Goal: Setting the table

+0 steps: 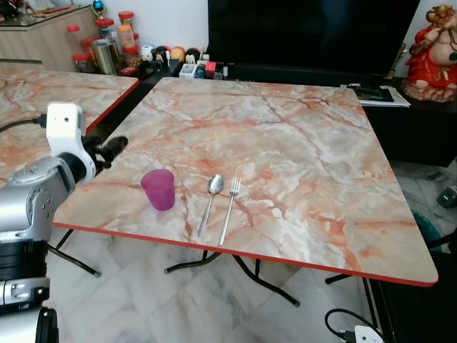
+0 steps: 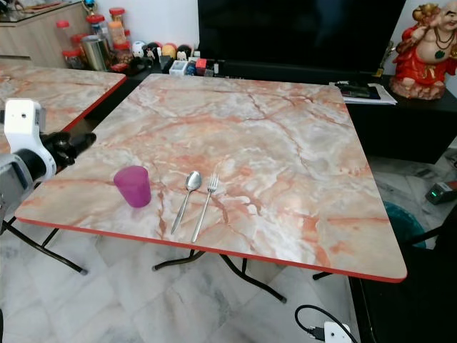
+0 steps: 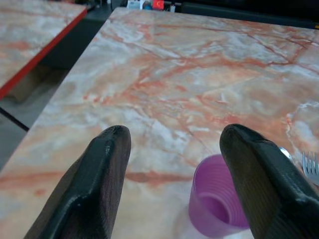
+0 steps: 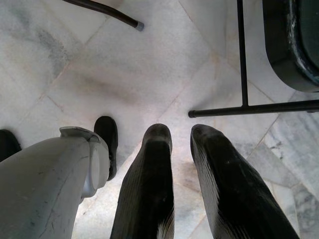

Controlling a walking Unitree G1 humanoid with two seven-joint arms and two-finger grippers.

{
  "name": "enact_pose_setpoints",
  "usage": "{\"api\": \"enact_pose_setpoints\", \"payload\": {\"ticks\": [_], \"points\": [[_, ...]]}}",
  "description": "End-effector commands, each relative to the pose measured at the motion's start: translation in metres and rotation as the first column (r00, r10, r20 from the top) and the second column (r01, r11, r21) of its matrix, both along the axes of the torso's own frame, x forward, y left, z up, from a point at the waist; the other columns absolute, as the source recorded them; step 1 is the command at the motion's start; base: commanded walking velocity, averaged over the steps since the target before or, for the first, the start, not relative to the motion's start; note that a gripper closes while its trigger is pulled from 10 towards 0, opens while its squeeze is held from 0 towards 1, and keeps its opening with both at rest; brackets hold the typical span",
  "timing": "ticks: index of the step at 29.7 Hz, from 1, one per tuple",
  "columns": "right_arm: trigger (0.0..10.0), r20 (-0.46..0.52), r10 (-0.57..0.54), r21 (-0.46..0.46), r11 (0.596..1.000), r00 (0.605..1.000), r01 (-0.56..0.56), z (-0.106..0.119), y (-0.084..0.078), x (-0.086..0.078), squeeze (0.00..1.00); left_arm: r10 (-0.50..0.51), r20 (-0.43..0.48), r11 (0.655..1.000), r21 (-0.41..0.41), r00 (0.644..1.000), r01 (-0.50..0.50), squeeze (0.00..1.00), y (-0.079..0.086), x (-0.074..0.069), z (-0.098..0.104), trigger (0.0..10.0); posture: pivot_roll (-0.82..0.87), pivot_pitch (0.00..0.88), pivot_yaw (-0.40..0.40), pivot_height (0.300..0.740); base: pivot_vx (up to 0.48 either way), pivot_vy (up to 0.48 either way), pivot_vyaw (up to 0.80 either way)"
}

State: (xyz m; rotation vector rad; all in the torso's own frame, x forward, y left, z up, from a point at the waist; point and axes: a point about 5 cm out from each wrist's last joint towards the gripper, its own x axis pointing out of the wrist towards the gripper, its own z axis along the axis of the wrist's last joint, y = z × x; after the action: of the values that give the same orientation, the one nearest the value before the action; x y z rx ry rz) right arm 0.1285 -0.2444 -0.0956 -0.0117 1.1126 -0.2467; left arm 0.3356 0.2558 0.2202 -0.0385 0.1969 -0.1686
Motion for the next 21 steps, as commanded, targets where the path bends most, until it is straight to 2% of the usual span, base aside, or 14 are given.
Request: {"api": "enact_pose_setpoints", "payload": {"ticks": [1,3,5,11,14,17,18,21], "points": [[10.0,0.006,0.004,-0.003,1.000,1.000,-0.004,0.002,-0.002,0.003,0.00,-0.032,-0.019,0.998,-0.046,0.999,0.031,1.00,-0.006,-0.003,-0.004,10.0,0.06,0.000,-0.028,0.732,0.000,0.000,0.00],[10.0,0.006,0.003,-0.004,1.000,1.000,-0.003,0.001,-0.002,0.003,0.00,-0.057,-0.042,0.997,-0.063,0.998,0.054,1.00,-0.011,-0.004,-0.010,10.0,0.06,0.000,-0.022,0.732,0.000,0.000,0.00],[10.0,0.006,-0.003,-0.006,1.000,1.000,0.003,0.001,-0.002,0.002,0.00,-0.033,-0.068,0.997,-0.072,0.997,0.028,1.00,-0.013,-0.003,-0.019,10.0,0.05,0.000,-0.020,0.732,0.000,0.000,0.00],[10.0,0.002,-0.011,-0.009,1.000,1.000,0.011,0.001,-0.002,0.001,0.00,-0.033,-0.067,0.993,-0.116,0.997,0.025,1.00,-0.017,-0.002,-0.019,10.0,0.06,0.000,-0.019,0.732,0.000,0.000,0.00],[10.0,0.003,-0.034,-0.006,0.999,0.999,0.034,0.000,-0.001,0.000,0.00,-0.042,-0.080,0.993,-0.113,0.996,0.033,1.00,-0.021,-0.002,-0.021,10.0,0.05,0.000,-0.013,0.732,0.000,0.000,0.00],[10.0,0.001,-0.034,-0.004,0.999,0.999,0.034,0.000,-0.001,0.000,0.00,0.006,-0.101,0.995,-0.095,0.995,-0.016,1.00,-0.020,0.002,-0.021,10.0,0.05,0.000,-0.012,0.732,0.000,0.000,0.00],[10.0,0.000,-0.034,-0.003,0.999,0.999,0.034,0.000,-0.001,0.000,0.00,0.009,-0.106,0.995,-0.094,0.994,-0.019,0.00,-0.020,0.003,-0.021,10.0,0.05,0.000,-0.011,0.732,0.000,0.000,0.00],[10.0,-0.001,-0.035,-0.003,0.999,0.999,0.035,0.000,0.000,0.000,0.00,0.004,-0.123,0.995,-0.095,0.992,-0.016,0.00,-0.022,0.004,-0.024,10.0,0.05,0.000,-0.010,0.732,0.000,0.000,0.00]]}}
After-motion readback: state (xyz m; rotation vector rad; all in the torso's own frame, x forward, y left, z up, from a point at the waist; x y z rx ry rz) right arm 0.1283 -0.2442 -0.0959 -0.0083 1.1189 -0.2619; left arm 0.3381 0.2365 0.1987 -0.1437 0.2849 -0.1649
